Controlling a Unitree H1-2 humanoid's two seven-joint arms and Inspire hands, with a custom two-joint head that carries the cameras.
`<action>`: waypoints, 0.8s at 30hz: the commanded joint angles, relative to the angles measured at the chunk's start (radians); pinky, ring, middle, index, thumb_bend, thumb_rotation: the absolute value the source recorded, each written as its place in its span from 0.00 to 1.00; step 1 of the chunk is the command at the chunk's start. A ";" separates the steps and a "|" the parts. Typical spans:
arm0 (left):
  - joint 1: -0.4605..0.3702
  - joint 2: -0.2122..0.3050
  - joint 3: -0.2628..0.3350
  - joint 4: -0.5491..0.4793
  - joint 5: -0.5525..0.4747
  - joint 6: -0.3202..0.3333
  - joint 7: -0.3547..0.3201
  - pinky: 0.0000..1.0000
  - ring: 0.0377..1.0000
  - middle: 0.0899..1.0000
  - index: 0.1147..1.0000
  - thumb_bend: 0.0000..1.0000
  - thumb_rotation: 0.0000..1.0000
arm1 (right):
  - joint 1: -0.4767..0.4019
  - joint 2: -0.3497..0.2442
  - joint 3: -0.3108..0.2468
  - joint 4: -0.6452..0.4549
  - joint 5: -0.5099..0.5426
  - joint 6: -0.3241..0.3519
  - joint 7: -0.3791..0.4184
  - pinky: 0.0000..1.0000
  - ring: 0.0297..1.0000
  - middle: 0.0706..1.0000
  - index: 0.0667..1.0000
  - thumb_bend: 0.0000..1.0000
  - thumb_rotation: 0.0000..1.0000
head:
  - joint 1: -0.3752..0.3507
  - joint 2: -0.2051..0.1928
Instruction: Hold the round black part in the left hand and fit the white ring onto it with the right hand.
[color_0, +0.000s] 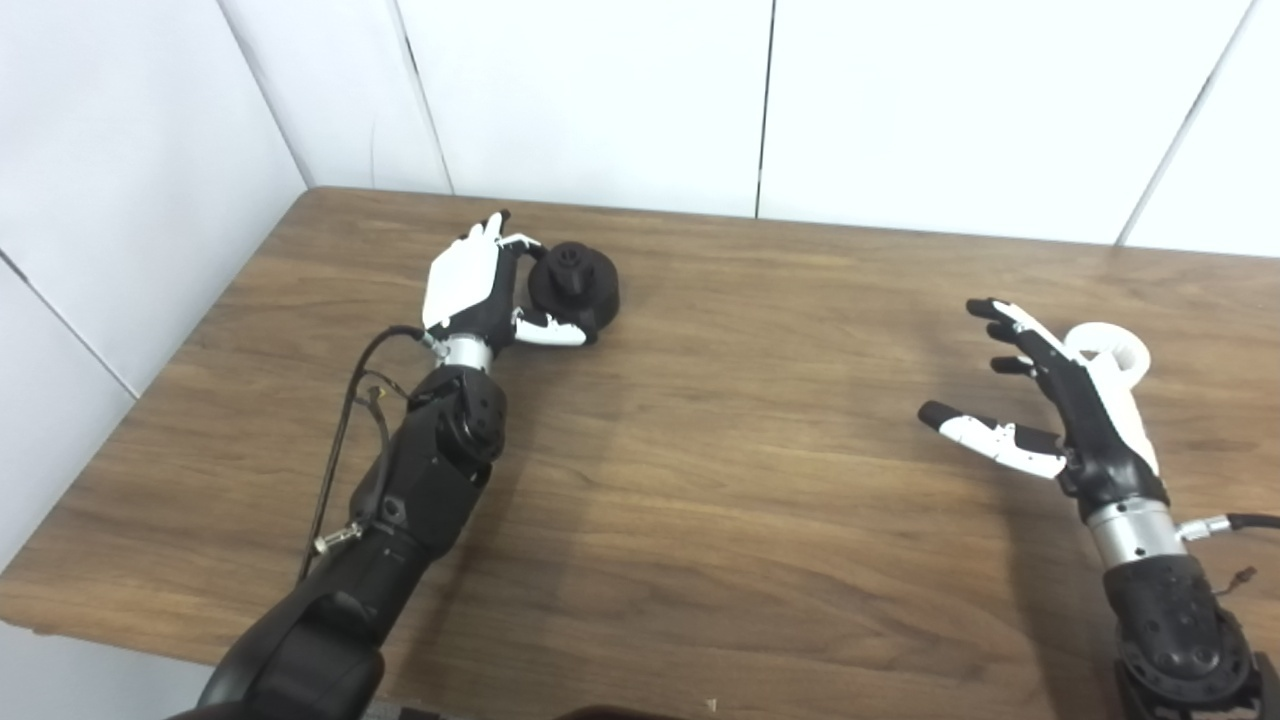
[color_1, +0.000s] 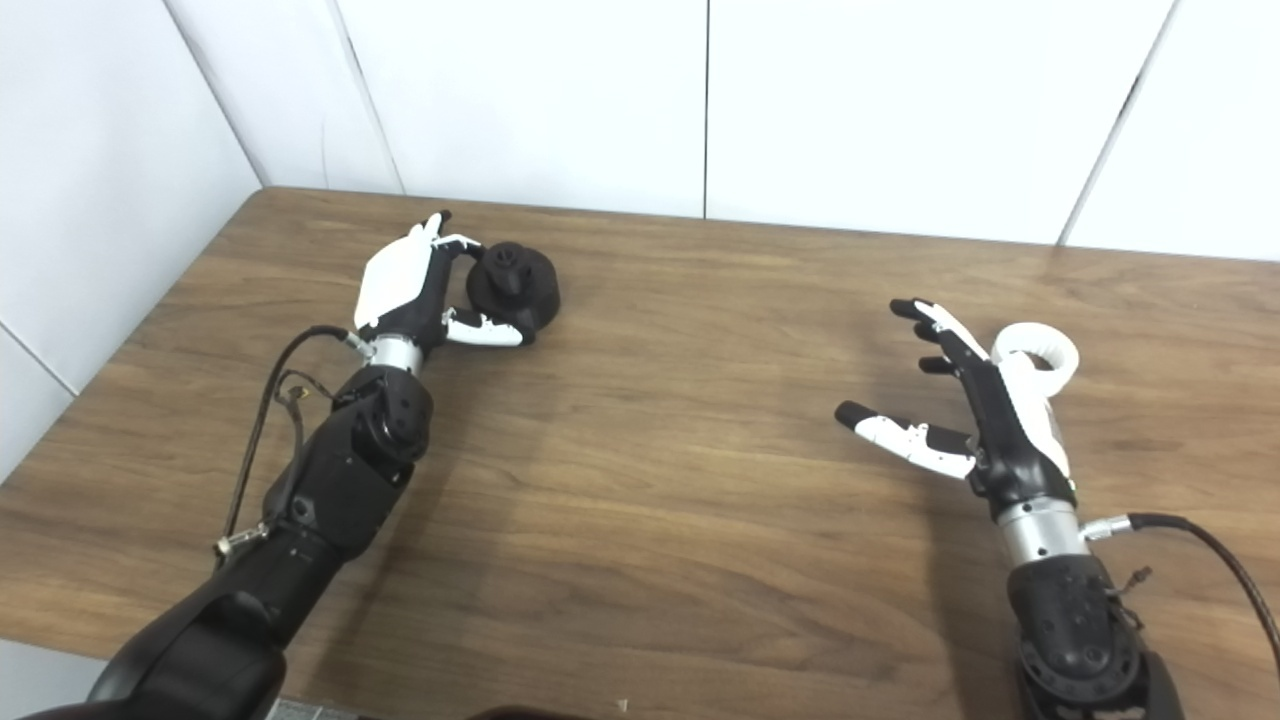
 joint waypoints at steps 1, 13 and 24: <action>-0.008 0.018 -0.015 -0.027 0.010 -0.012 -0.011 1.00 1.00 1.00 0.55 0.92 0.27 | -0.037 -0.014 -0.013 -0.039 -0.006 -0.008 -0.004 0.77 0.87 0.91 0.84 0.77 0.45 | 0.000 0.001; 0.081 -0.006 -0.081 -0.144 -0.029 -0.066 -0.118 1.00 1.00 1.00 0.57 0.95 0.29 | -0.050 -0.011 -0.010 -0.052 -0.018 0.007 -0.001 0.76 0.87 0.91 0.84 0.76 0.44 | -0.038 0.010; 0.165 -0.015 -0.117 -0.325 -0.093 -0.099 -0.274 1.00 1.00 1.00 0.58 0.95 0.32 | -0.054 0.002 -0.010 -0.068 -0.029 0.017 -0.004 0.77 0.87 0.91 0.84 0.76 0.44 | -0.080 0.020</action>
